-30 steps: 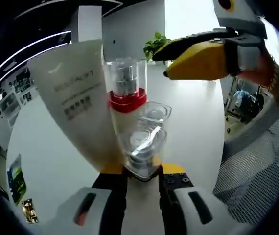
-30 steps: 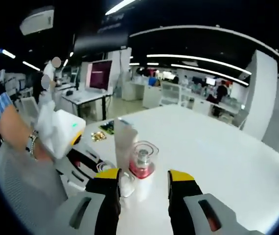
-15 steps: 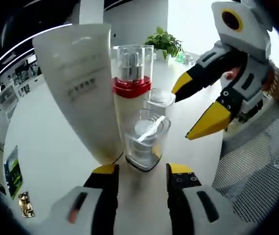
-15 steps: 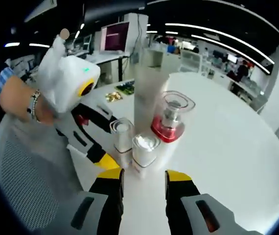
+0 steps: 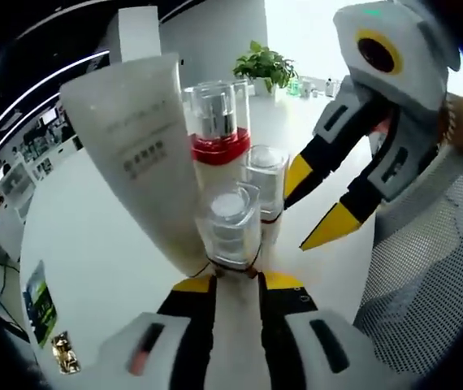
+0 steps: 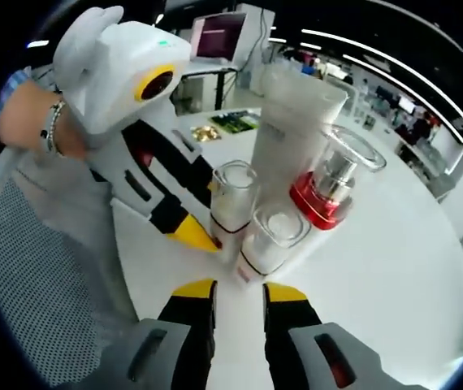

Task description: Arrange the skincare products in the storage area until every visible bottle or jar stands upright without overlapping.

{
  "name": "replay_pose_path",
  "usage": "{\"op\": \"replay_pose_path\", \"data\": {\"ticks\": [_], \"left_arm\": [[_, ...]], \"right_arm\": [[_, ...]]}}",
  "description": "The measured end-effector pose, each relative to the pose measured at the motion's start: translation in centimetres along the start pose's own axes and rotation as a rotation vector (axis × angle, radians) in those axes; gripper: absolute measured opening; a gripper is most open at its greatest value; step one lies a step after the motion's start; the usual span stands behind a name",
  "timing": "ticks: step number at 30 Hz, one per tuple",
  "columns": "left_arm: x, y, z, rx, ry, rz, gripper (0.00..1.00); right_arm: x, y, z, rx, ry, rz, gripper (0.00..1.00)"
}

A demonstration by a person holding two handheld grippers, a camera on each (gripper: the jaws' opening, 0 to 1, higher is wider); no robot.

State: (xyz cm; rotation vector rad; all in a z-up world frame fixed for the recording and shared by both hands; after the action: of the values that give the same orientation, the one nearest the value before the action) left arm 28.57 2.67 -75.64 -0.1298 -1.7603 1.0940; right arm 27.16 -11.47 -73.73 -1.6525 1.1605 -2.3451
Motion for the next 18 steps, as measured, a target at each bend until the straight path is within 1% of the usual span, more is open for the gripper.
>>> {"op": "replay_pose_path", "data": {"ticks": [6, 10, 13, 15, 17, 18], "left_arm": [[-0.07, 0.03, -0.3, 0.002, -0.001, -0.004, 0.19], [-0.18, 0.04, -0.31, 0.006, 0.01, -0.003, 0.19], [-0.24, 0.1, -0.32, 0.001, 0.013, -0.01, 0.19], [-0.38, 0.28, -0.42, 0.015, 0.021, -0.023, 0.22], [-0.54, 0.44, -0.29, 0.026, 0.051, -0.032, 0.26], [-0.59, 0.46, -0.21, 0.026, 0.056, -0.031, 0.27]], "right_arm": [[-0.16, 0.03, 0.0, 0.018, 0.017, -0.004, 0.14], [-0.23, -0.08, -0.22, 0.018, 0.0, 0.005, 0.15], [-0.28, -0.11, -0.22, 0.036, 0.011, 0.003, 0.15], [-0.34, -0.08, -0.16, 0.044, 0.016, -0.003, 0.15], [-0.36, -0.1, -0.12, 0.046, 0.018, -0.001, 0.15], [-0.35, -0.16, -0.12, 0.045, 0.017, 0.003, 0.15]]}}
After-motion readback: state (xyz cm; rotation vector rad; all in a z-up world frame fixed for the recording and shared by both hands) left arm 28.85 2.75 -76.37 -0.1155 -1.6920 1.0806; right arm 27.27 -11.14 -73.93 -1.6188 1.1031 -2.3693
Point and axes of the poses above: the point that each gripper's makers call its tool centre point, and the gripper's own axes: x roughly backward along the fingers, z roughly to its right, y roughly out of its underside, the point moved 9 cm from there along x, roughly backward along the fingers, and after that the axes turned 3 degrees about -z, right-handed, at the moved point
